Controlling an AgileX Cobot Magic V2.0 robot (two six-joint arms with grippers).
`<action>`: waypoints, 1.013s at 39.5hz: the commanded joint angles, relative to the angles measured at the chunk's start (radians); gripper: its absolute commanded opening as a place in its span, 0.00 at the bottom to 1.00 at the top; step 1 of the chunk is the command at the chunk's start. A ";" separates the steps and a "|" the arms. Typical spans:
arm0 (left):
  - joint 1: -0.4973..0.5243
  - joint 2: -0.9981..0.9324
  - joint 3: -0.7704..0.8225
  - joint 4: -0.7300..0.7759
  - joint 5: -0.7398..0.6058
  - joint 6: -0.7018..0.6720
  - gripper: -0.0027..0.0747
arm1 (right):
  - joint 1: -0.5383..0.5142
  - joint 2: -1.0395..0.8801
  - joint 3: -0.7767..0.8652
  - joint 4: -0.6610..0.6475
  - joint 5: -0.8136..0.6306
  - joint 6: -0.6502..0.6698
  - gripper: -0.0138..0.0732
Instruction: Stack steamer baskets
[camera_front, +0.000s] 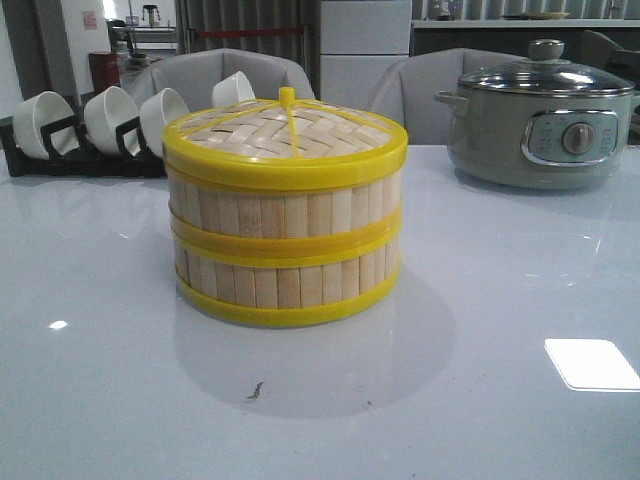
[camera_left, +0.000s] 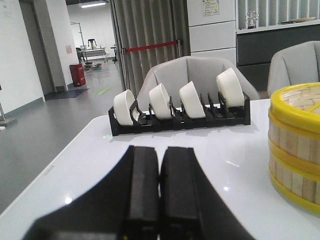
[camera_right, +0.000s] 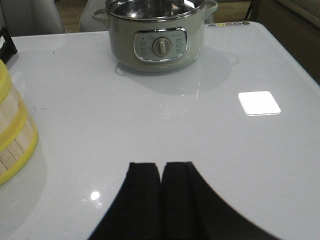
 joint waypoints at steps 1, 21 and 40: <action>0.001 -0.014 0.002 0.020 -0.052 -0.027 0.15 | -0.006 0.005 -0.032 -0.004 -0.081 0.000 0.21; 0.001 -0.014 0.002 0.034 -0.045 -0.027 0.15 | -0.006 0.005 -0.032 -0.004 -0.081 0.000 0.21; 0.001 -0.014 0.002 0.034 -0.045 -0.027 0.15 | -0.006 0.005 -0.032 -0.004 -0.081 0.000 0.21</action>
